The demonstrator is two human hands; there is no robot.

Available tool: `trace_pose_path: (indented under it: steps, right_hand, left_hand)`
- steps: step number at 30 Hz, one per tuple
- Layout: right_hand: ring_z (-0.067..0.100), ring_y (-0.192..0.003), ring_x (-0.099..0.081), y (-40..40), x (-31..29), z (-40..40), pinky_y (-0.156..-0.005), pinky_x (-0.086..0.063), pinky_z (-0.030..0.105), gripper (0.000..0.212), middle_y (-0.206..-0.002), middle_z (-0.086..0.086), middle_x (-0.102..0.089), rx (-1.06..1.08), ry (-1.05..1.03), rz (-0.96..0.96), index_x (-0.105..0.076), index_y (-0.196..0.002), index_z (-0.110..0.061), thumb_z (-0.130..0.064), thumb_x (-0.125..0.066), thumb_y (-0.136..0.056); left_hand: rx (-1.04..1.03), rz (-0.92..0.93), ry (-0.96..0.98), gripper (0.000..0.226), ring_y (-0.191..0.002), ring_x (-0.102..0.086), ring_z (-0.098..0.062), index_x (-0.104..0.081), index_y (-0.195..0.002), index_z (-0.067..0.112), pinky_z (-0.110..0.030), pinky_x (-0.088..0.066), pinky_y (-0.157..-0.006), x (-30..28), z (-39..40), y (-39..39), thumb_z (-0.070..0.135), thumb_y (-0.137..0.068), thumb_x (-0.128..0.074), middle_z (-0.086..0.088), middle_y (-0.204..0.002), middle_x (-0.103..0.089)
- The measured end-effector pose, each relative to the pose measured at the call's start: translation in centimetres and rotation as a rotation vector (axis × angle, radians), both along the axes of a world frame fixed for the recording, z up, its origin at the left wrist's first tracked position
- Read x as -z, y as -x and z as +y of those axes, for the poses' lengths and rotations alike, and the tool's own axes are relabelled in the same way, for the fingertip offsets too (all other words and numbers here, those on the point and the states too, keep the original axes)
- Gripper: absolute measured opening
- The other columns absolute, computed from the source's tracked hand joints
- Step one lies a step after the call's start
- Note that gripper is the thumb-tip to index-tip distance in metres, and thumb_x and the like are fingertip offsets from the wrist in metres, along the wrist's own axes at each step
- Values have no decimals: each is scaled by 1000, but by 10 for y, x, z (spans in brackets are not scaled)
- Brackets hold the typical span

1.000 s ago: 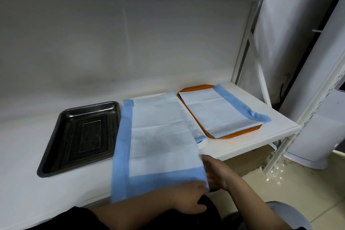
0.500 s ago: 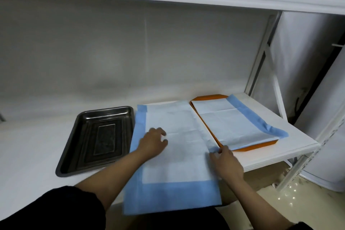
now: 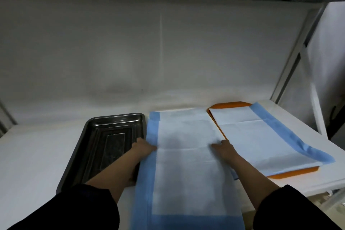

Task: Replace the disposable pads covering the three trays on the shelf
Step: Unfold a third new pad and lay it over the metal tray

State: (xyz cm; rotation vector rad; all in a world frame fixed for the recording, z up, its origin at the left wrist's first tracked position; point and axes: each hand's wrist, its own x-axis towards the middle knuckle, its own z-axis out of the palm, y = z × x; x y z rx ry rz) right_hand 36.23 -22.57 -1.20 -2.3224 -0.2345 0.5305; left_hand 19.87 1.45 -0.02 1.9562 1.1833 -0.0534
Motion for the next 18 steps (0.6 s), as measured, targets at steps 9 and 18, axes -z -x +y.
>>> trace_pose_path:
  steps: [9,18]
  right_hand:
    - [31,-102,-62,-19,11,4,-95,-49,43,41,-110,14,-65,78,-381,308,-63,-110,-9,-44,-63,-88]
    - [19,-91,-63,14,-42,12,-75,-54,31,41,-113,5,-61,-177,-464,-27,-51,-125,-21,3,-44,-92]
  left_hand:
    - [-15,-42,74,93,-116,-56,-32,-30,-138,-4,-39,-51,-93,30,30,-6,30,-64,-75,-21,-132,-50]
    - [108,105,-84,78,-134,-34,-35,-15,-146,4,-37,-36,-107,-8,1,2,35,-90,-59,-20,-148,-19]
